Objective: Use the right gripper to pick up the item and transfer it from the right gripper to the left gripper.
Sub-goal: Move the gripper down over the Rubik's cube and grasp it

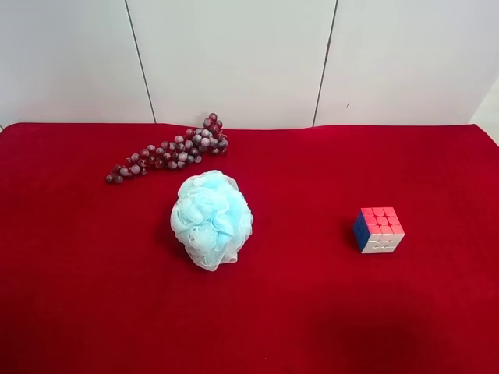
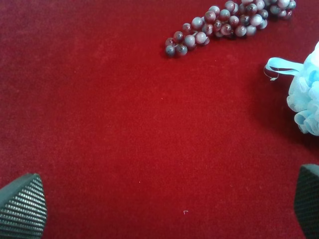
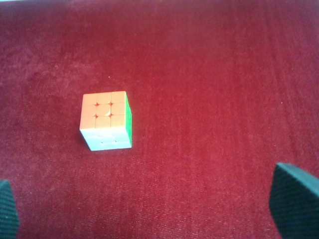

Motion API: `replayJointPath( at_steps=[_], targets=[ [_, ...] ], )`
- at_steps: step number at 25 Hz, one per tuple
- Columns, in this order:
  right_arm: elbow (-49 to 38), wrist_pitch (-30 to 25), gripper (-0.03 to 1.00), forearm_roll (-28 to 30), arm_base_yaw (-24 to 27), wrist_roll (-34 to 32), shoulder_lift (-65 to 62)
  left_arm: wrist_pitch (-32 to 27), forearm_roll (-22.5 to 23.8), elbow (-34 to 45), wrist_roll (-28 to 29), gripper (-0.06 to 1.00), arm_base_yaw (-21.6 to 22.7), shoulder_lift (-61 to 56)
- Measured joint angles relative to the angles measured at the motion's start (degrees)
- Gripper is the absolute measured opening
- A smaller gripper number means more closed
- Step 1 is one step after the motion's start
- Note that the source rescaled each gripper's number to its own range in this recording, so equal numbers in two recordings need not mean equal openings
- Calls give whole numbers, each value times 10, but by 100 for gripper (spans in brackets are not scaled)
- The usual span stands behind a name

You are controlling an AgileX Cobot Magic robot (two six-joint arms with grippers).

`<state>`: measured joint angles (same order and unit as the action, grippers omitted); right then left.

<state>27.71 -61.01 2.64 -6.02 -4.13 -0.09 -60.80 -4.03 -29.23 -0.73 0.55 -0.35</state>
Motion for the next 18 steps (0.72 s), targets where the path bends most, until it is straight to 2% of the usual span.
replayJointPath(
  at_steps=[18],
  targets=[
    [0, 0, 100, 0, 0, 0, 0, 0, 0, 0, 0, 100, 0, 0]
  ],
)
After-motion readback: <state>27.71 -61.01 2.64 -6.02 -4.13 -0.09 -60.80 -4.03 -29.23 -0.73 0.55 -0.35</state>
